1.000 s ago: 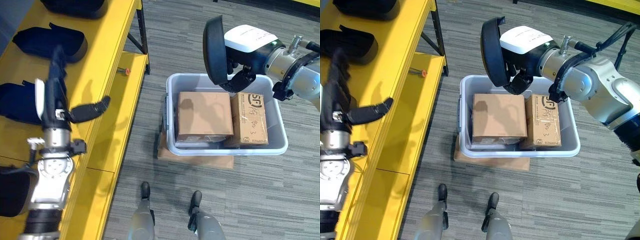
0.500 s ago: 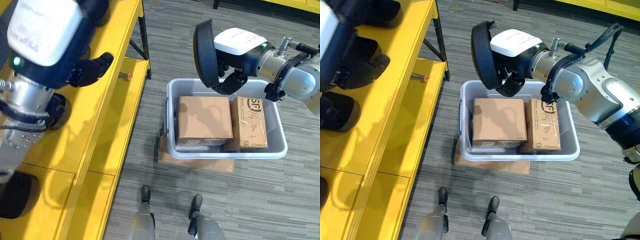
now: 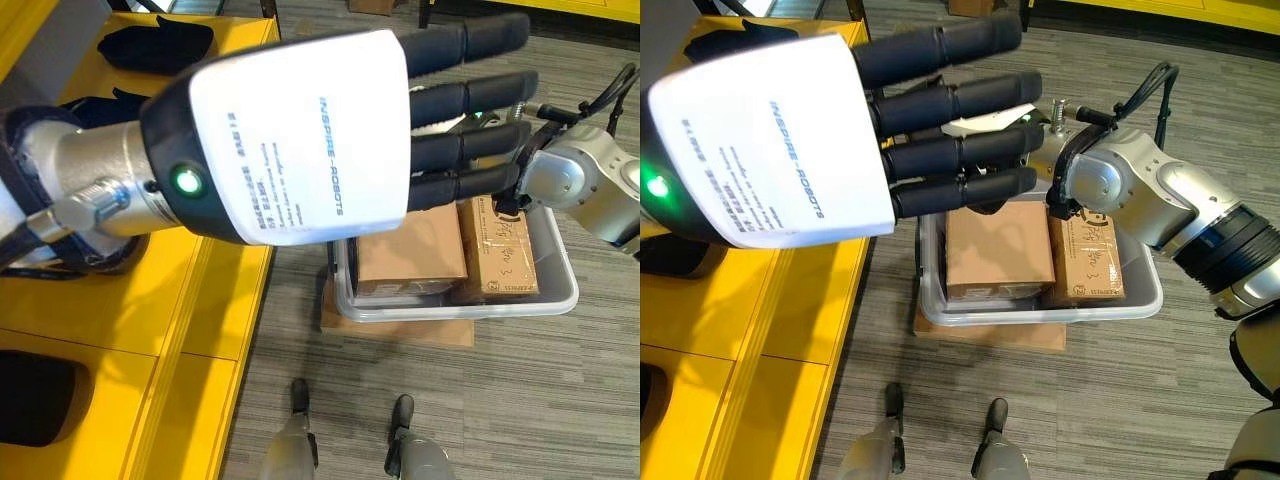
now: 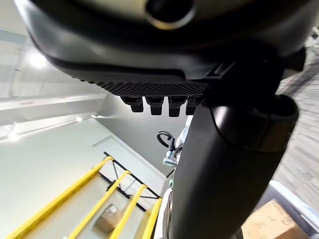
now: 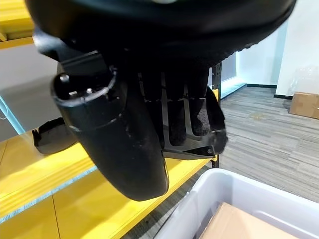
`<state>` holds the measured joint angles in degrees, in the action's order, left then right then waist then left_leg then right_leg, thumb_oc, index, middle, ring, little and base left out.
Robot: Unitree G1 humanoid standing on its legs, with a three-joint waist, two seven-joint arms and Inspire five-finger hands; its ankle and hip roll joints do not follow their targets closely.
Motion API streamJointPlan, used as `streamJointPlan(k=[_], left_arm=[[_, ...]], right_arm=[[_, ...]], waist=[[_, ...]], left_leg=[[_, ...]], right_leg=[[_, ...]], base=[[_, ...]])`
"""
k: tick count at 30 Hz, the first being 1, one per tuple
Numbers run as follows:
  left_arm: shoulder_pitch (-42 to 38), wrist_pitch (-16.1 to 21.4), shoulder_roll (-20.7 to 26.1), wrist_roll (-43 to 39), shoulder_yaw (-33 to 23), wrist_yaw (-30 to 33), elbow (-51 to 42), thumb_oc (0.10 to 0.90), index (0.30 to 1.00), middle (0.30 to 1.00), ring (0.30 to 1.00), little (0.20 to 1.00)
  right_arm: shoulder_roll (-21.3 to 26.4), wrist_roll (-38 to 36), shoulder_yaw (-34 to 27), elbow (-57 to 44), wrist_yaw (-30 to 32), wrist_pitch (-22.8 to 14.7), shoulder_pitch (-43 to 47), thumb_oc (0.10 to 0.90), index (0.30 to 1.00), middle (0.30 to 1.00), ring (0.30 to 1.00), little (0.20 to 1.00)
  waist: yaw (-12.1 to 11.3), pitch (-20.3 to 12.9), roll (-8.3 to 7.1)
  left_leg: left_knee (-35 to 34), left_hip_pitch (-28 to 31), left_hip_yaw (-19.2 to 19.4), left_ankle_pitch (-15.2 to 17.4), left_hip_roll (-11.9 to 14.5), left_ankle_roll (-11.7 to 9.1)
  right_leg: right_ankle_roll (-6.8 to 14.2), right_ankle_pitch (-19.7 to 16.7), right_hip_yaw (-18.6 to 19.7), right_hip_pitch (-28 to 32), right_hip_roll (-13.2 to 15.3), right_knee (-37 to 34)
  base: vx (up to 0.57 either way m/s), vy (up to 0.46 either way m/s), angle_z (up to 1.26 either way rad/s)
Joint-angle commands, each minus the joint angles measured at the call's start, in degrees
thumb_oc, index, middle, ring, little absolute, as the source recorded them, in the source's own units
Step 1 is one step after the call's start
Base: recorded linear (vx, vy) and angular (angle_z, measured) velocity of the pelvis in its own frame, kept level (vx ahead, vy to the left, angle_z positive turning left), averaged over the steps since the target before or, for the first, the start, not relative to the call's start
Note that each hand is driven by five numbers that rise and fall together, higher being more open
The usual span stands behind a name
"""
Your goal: Move parts from the plastic box to the shelf.
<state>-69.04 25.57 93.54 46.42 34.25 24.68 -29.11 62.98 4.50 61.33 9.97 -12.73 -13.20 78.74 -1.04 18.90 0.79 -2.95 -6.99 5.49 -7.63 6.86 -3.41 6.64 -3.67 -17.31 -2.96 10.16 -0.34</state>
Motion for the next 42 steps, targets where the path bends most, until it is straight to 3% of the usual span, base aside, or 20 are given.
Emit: streamJointPlan(k=[1, 7, 17, 22, 27, 30, 42], left_arm=[[7.8, -3.0, -2.9, -0.5, 1.6, 3.0, 1.1, 0.900, 1.000, 1.000, 1.000, 1.000], [3.0, -2.7, -3.0, -0.1, 6.6, 2.2, -0.1, 0.900, 1.000, 1.000, 1.000, 1.000], [3.7, -2.7, -4.1, -0.4, 6.5, 1.4, 0.8, 0.900, 1.000, 1.000, 1.000, 1.000], [12.2, -3.2, -7.6, -2.4, 1.0, -0.4, 6.7, 0.900, 1.000, 1.000, 1.000, 1.000], [14.3, -3.7, -9.1, -3.4, -0.8, -1.1, 9.4, 0.900, 1.000, 1.000, 1.000, 1.000], [17.3, -4.5, -13.5, -5.6, -3.3, -2.0, 14.2, 0.900, 1.000, 1.000, 1.000, 1.000], [12.5, -5.1, -20.5, -7.1, 2.4, -5.9, 19.3, 0.900, 1.000, 1.000, 1.000, 1.000]], right_arm=[[-5.9, -0.9, 1.4, 2.6, 2.7, -2.1, 0.9, 0.400, 0.300, 0.300, 0.300, 0.300], [-4.2, -0.5, 3.3, 1.1, 1.1, -2.4, 1.7, 0.400, 0.300, 0.300, 0.300, 0.300], [-2.4, -1.0, 2.4, -0.5, -0.3, -2.4, 0.6, 0.400, 0.300, 0.300, 0.300, 0.300], [-3.6, -1.6, 0.9, -0.6, -0.7, -2.1, -0.2, 0.400, 0.300, 0.300, 0.300, 0.300], [-4.5, -1.8, 0.5, -0.5, -0.8, -2.0, -0.3, 0.400, 0.300, 0.300, 0.300, 0.300], [-5.7, -2.2, -0.4, -0.4, -1.1, -1.7, -0.7, 0.400, 0.300, 0.300, 0.300, 0.300], [-9.5, -2.0, -1.3, 0.8, -1.4, -1.2, 0.6, 0.400, 0.300, 0.300, 0.300, 0.300]], waist=[[0.3, -18.9, -4.59], [-0.1, -18.4, -5.31], [-0.5, -18.1, -6.49], [-0.3, -18.0, -6.50], [0.0, -18.0, -6.30], [0.6, -17.9, -6.22], [2.3, -18.1, -5.87]], left_leg=[[-2.0, 7.6, -0.3, 7.1, 1.6, -3.4], [-2.0, 7.7, -0.4, 7.3, 1.6, -3.4], [-2.0, 7.6, -0.6, 7.3, 1.7, -3.5], [-2.0, 7.9, -0.5, 7.3, 1.8, -3.4], [-2.0, 8.0, -0.4, 7.4, 1.8, -3.4], [-2.0, 8.2, -0.2, 7.5, 1.8, -3.3], [-2.0, 8.5, 0.4, 8.0, 1.8, -3.1]], right_leg=[[5.0, 1.6, 2.9, 4.1, 1.8, 0.2], [5.0, 1.7, 2.7, 4.3, 1.7, 0.0], [4.8, 2.0, 2.5, 4.5, 1.4, 0.0], [4.6, 2.3, 2.7, 4.7, 1.5, 0.2], [4.6, 2.3, 2.8, 4.8, 1.4, 0.1], [4.5, 2.4, 3.2, 4.7, 1.4, 0.1], [4.4, 2.5, 4.0, 4.5, 1.5, 0.2]], base=[[0.00, 0.000, 0.00], [0.00, 0.000, 0.00], [0.00, 0.000, 0.00], [0.00, 0.000, 0.00], [0.00, 0.000, 0.00], [0.00, 0.000, 0.00], [0.00, 0.000, 0.00]])
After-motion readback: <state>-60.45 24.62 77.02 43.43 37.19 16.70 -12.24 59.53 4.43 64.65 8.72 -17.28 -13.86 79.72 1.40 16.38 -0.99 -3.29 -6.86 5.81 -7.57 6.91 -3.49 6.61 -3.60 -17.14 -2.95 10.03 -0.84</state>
